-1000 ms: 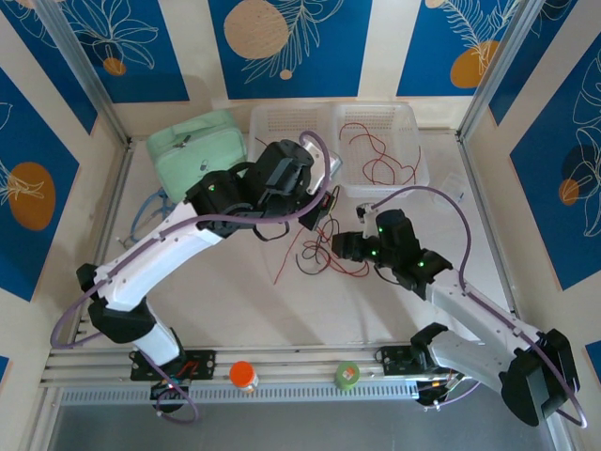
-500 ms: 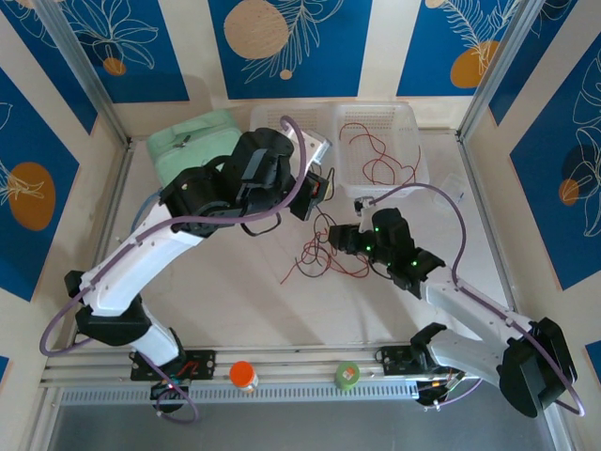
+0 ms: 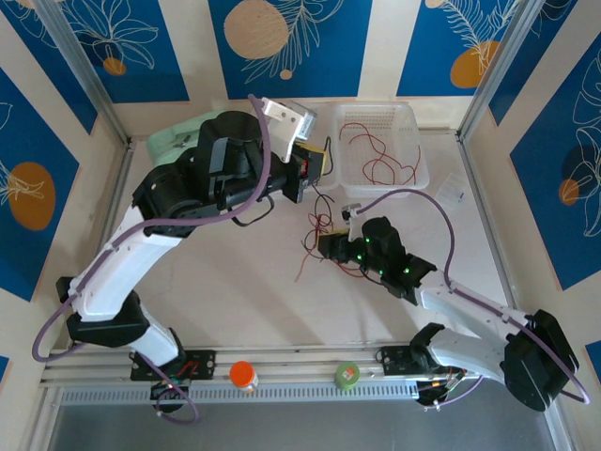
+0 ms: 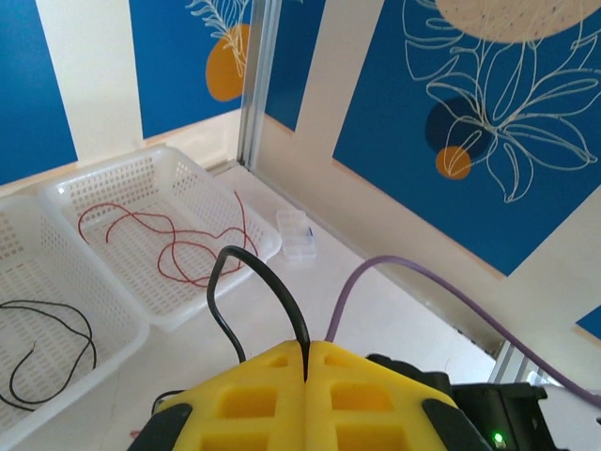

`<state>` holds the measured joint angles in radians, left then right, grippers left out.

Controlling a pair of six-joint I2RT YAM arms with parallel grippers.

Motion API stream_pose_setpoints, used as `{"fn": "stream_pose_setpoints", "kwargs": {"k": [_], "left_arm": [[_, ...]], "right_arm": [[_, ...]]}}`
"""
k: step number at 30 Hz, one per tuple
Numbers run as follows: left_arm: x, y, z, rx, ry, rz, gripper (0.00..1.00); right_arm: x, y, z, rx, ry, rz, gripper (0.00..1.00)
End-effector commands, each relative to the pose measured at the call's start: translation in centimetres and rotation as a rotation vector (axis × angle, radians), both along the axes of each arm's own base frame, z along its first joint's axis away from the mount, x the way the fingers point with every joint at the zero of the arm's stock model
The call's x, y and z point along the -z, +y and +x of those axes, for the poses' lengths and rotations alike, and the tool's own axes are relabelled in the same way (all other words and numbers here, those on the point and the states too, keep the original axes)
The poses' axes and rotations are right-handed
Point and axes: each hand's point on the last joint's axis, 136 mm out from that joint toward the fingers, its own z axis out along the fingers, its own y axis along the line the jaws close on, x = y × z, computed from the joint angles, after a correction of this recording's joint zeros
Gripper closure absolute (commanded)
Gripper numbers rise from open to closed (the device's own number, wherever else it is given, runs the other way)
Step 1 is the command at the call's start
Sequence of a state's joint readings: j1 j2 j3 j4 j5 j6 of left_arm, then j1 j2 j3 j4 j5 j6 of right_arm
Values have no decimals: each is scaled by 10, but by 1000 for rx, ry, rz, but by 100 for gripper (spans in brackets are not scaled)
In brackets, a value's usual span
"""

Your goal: Untangle the cables

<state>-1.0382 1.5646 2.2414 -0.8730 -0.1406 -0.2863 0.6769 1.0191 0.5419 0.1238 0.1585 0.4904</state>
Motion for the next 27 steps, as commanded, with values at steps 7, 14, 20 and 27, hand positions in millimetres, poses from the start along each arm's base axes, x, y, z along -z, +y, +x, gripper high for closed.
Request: {"fn": "stream_pose_setpoints", "kwargs": {"k": [7, 14, 20, 27], "left_arm": [[-25, 6, -2, -5, -25, -95, 100], [-28, 8, -5, -1, -27, -106, 100], [-28, 14, -5, -18, -29, -100, 100], [-22, 21, 2, -69, -41, -83, 100]], "right_arm": [[-47, -3, 18, 82, -154, 79, 53], [-58, 5, 39, 116, -177, 54, 60], [-71, 13, 43, 97, -193, 81, 61], [-79, 0, 23, 85, -179, 104, 57]]}}
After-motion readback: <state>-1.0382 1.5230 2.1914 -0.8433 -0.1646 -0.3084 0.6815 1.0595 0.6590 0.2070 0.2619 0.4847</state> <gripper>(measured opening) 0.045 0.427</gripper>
